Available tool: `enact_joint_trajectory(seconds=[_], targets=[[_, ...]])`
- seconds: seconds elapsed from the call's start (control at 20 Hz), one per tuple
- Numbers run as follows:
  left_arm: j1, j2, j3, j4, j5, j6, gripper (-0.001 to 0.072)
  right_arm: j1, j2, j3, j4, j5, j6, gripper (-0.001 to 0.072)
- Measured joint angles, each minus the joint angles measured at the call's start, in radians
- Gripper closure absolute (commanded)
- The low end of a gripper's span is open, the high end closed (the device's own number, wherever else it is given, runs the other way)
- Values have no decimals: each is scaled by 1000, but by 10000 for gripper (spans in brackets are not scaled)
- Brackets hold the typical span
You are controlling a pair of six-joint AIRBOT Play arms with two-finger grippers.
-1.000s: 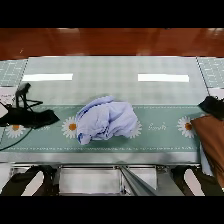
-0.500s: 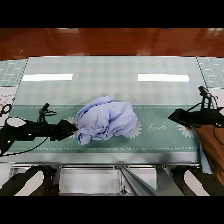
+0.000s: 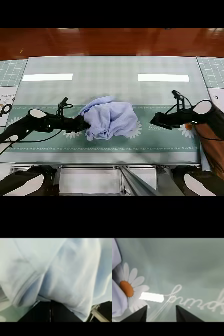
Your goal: Fold the shirts.
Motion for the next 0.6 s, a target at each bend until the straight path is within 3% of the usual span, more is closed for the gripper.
enact_joint_trajectory(seconds=[0.5, 0.55, 0.6], targets=[[3, -19, 48, -12, -27, 26, 685, 247, -246, 31, 499, -137, -245, 301], [3, -19, 48, -12, -28, 26, 685, 269, -272, 47, 532, -148, -260, 312], [3, -19, 49, -12, -31, 26, 686, 288, -295, 62, 554, -154, -270, 386]])
